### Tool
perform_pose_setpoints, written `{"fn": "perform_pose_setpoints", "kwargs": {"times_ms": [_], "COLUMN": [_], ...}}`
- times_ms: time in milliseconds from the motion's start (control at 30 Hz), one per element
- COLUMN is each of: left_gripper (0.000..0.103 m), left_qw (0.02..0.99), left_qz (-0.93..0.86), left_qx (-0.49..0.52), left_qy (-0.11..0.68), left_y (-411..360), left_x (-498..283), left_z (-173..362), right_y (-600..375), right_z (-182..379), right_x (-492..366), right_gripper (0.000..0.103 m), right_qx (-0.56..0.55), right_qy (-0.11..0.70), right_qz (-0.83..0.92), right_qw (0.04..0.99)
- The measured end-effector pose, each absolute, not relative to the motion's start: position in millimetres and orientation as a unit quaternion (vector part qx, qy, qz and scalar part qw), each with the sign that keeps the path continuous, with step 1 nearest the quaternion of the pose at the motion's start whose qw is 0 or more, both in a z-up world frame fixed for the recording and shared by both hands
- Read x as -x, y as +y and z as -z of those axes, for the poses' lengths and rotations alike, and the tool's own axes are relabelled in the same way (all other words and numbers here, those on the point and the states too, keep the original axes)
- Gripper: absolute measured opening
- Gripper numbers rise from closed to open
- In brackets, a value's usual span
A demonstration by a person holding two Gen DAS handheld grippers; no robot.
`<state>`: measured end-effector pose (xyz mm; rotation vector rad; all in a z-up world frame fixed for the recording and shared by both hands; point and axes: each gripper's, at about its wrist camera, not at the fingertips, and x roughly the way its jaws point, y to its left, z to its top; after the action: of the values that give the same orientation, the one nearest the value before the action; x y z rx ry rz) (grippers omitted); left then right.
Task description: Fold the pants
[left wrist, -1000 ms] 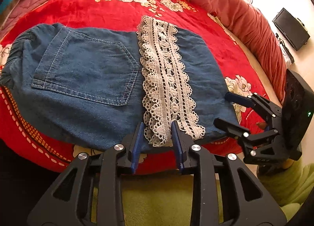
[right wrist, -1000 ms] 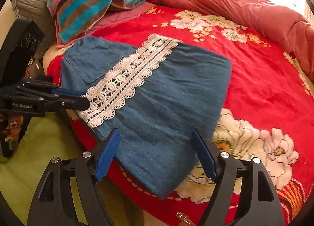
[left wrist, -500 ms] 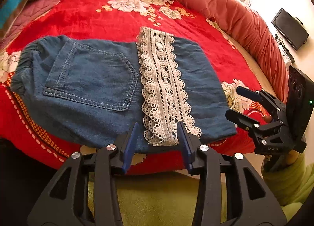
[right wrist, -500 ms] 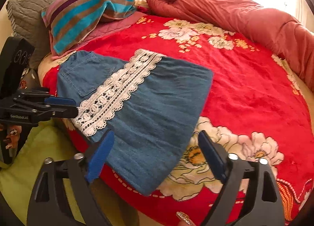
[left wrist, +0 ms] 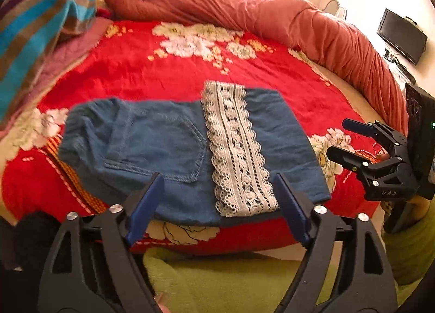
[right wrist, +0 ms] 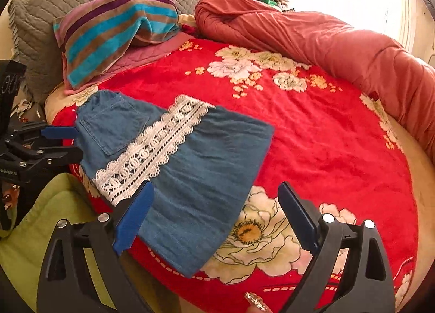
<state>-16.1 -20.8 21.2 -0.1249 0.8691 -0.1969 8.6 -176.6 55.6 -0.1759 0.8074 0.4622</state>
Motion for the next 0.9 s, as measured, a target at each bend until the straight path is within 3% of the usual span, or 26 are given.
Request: {"fn": "perform_pose_setpoints", "kwargs": {"times_ms": [433, 900], "left_gripper": [0.089, 0.090], "left_qw": [0.911, 0.910], "left_qz": [0.063, 0.038], "left_qx": [0.065, 0.102], "left_qy": [0.401, 0.400], "left_y": [-2.2, 30.5], "left_x": [24.2, 28.1], "left_z": [-30.6, -25.6], "right_y": [-161.1, -118.8], "right_z": [-79.3, -90.2], "right_x": [-15.1, -29.0], "right_gripper": [0.092, 0.092], "right_qx": [0.077, 0.073], "right_qy": [0.364, 0.365], "right_qz": [-0.248, -0.301], "right_qw": [0.895, 0.878]}}
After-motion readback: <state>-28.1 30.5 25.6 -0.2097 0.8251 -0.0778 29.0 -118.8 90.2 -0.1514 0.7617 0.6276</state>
